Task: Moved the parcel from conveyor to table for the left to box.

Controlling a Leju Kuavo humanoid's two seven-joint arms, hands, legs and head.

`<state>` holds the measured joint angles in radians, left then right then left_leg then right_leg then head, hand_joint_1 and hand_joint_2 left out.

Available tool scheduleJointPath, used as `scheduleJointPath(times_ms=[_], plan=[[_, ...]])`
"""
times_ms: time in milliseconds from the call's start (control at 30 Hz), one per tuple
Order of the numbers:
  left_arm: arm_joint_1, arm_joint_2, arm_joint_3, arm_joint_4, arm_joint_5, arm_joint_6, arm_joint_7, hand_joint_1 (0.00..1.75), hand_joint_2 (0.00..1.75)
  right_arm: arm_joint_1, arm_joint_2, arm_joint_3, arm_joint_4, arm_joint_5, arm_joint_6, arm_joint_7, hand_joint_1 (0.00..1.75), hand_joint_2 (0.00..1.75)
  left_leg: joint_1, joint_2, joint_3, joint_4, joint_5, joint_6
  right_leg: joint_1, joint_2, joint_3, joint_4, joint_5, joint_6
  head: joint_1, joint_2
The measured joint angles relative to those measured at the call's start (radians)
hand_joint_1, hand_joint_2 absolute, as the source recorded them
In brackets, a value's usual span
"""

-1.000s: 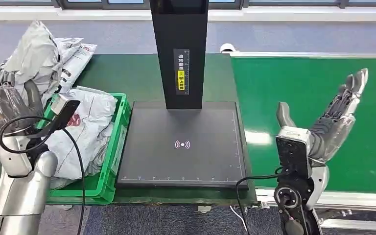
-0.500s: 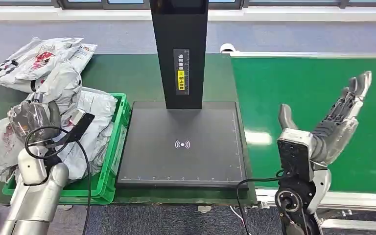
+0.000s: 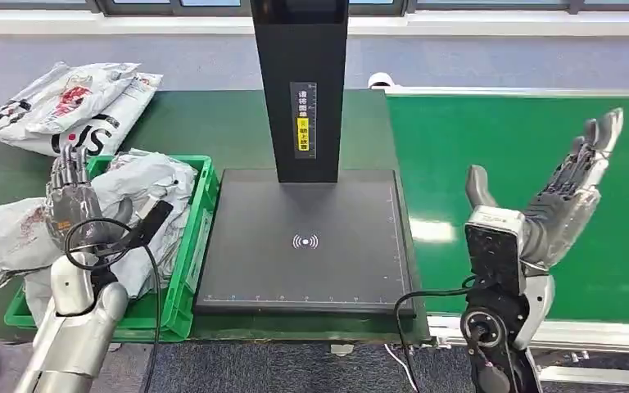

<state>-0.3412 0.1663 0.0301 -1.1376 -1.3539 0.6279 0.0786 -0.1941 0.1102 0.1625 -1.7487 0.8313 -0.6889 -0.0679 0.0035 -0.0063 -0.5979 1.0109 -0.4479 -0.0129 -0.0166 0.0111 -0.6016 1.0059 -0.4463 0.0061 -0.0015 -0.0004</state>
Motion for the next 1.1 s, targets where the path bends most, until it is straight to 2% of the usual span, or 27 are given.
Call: scheduleJointPath(times_ms=[300,433,500,567,700,967,1000,1033,1100], plan=[[-0.026,-0.009,-0.035,0.037,0.023,-0.023,-0.010,0.00,1.75,-0.024,-0.005,0.000,0.018,-0.016,-0.005,-0.014,0.00,1.75,0.000,0.000,0.000,0.000,0.000,0.000,0.000,0.000,0.000,0.000,0.000,0.000,0.000,0.000],[-0.040,-0.027,-0.058,0.030,0.284,-0.086,-0.128,0.00,1.75,-0.026,-0.008,0.000,0.025,-0.032,-0.006,-0.034,0.00,1.75,0.000,0.000,0.000,0.000,0.000,0.000,0.000,0.000,0.000,0.000,0.000,0.000,0.000,0.000],[-0.038,-0.048,-0.083,-0.037,0.558,-0.215,-0.221,0.00,1.75,-0.025,-0.010,0.000,0.029,-0.046,-0.008,-0.047,0.00,1.75,0.000,0.000,0.000,0.001,0.000,0.000,0.000,0.000,0.000,0.000,0.000,0.000,0.000,0.000],[-0.037,-0.055,-0.121,-0.114,0.690,-0.265,-0.230,0.00,1.75,-0.023,-0.012,0.000,0.032,-0.051,-0.010,-0.054,0.00,1.75,0.000,-0.001,-0.001,0.000,0.000,0.000,0.000,-0.001,0.000,0.000,0.000,0.000,0.000,0.000],[-0.035,-0.064,-0.177,-0.216,0.709,-0.281,-0.216,0.00,1.75,-0.020,-0.016,0.000,0.035,-0.056,-0.011,-0.060,0.00,1.75,-0.001,0.000,-0.001,0.000,-0.001,0.000,0.000,-0.001,0.000,0.000,0.000,0.000,0.000,0.000],[-0.034,-0.064,-0.183,-0.239,0.718,-0.281,-0.215,0.00,1.75,-0.019,-0.016,0.000,0.037,-0.056,-0.011,-0.060,0.00,1.75,0.000,0.000,0.000,0.000,-0.001,0.000,0.000,-0.001,-0.001,0.000,0.000,0.000,0.000,0.000],[-0.031,-0.064,-0.197,-0.263,0.758,-0.280,-0.246,0.00,1.75,-0.018,-0.018,0.000,0.038,-0.056,-0.011,-0.061,0.00,1.75,0.000,0.000,0.000,0.000,0.000,0.000,0.000,-0.001,0.000,0.000,0.000,0.000,0.000,0.000],[-0.016,-0.074,-0.230,-0.371,0.878,-0.297,-0.273,0.00,1.75,-0.013,-0.018,0.000,0.038,-0.054,-0.011,-0.061,0.00,1.75,0.000,0.000,-0.001,0.000,0.000,-0.001,0.001,-0.001,-0.001,0.000,0.000,0.000,0.000,0.000],[-0.015,-0.093,-0.260,-0.449,0.908,-0.300,-0.259,0.00,1.75,-0.010,-0.017,0.000,0.037,-0.050,-0.011,-0.061,0.00,1.75,0.000,-0.001,-0.001,0.000,0.000,0.000,0.001,-0.001,0.000,0.000,0.000,0.000,0.000,0.000]])
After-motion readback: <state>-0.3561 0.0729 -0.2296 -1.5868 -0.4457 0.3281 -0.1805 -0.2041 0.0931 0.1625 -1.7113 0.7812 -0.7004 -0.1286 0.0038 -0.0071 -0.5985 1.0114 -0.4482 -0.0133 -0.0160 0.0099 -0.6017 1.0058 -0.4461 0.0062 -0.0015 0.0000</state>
